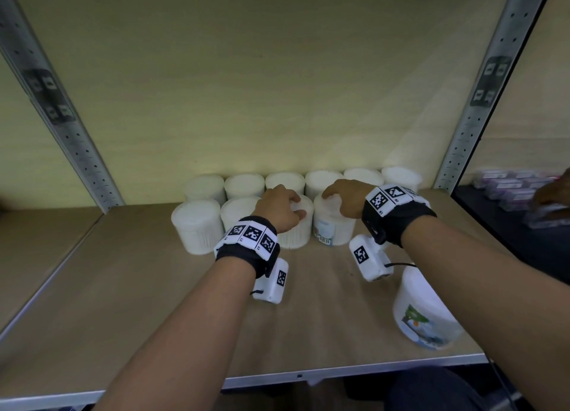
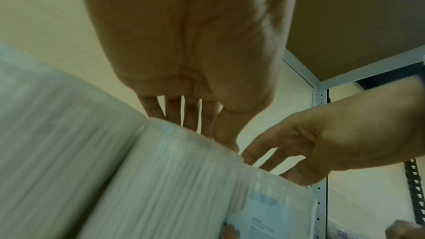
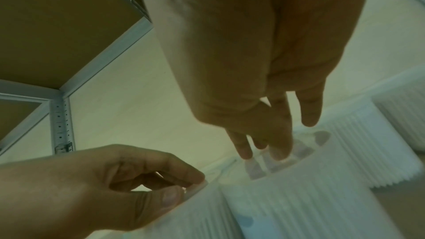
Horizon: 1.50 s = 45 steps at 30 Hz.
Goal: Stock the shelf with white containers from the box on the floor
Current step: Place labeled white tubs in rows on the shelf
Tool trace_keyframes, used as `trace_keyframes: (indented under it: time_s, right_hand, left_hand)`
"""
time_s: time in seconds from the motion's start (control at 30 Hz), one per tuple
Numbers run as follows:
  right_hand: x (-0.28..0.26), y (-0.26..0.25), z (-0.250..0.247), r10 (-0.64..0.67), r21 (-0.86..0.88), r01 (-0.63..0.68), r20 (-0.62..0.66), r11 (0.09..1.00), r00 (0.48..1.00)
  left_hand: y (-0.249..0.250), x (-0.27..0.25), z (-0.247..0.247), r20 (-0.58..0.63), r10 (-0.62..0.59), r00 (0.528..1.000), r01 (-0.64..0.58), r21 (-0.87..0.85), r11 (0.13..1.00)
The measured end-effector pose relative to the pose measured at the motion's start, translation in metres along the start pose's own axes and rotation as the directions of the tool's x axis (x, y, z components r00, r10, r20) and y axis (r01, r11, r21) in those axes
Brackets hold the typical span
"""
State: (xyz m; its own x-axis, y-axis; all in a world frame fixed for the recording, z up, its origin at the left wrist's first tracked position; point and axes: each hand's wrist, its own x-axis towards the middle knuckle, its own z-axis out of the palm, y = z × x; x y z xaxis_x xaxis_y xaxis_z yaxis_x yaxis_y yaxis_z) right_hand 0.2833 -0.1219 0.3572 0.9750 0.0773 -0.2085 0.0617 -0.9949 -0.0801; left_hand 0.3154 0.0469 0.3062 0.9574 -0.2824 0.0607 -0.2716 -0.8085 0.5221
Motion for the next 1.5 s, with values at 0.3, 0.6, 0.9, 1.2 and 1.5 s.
trace_keyframes:
  time_s: [0.3, 0.6, 0.9, 1.2, 1.5]
  right_hand:
    - [0.004, -0.008, 0.01, 0.153, -0.092, -0.162, -0.101, 0.982, 0.983]
    - [0.0, -0.007, 0.006, 0.128, -0.081, -0.135, -0.091, 0.987, 0.988]
    - [0.001, -0.002, 0.0, -0.005, 0.022, 0.005, -0.005, 1.0, 1.0]
    - [0.008, -0.004, 0.0, 0.197, 0.022, -0.196, -0.126, 0.98, 0.972]
    - [0.018, -0.004, 0.02, 0.219, -0.073, -0.23, -0.131, 0.97, 0.967]
  left_hand:
    - [0.0, -0.002, -0.001, 0.011, 0.013, 1.0, -0.014, 0.025, 1.0]
    - [0.0, -0.002, -0.001, 0.004, 0.01, 1.0, -0.01, 0.0, 1.0]
    - [0.002, -0.003, -0.001, 0.001, 0.021, 1.0, -0.021, 0.027, 0.999]
    - [0.001, -0.004, 0.0, 0.0, 0.011, 1.0, -0.011, 0.005, 1.0]
    - [0.001, -0.004, 0.001, 0.005, 0.007, 1.0, -0.007, 0.009, 1.0]
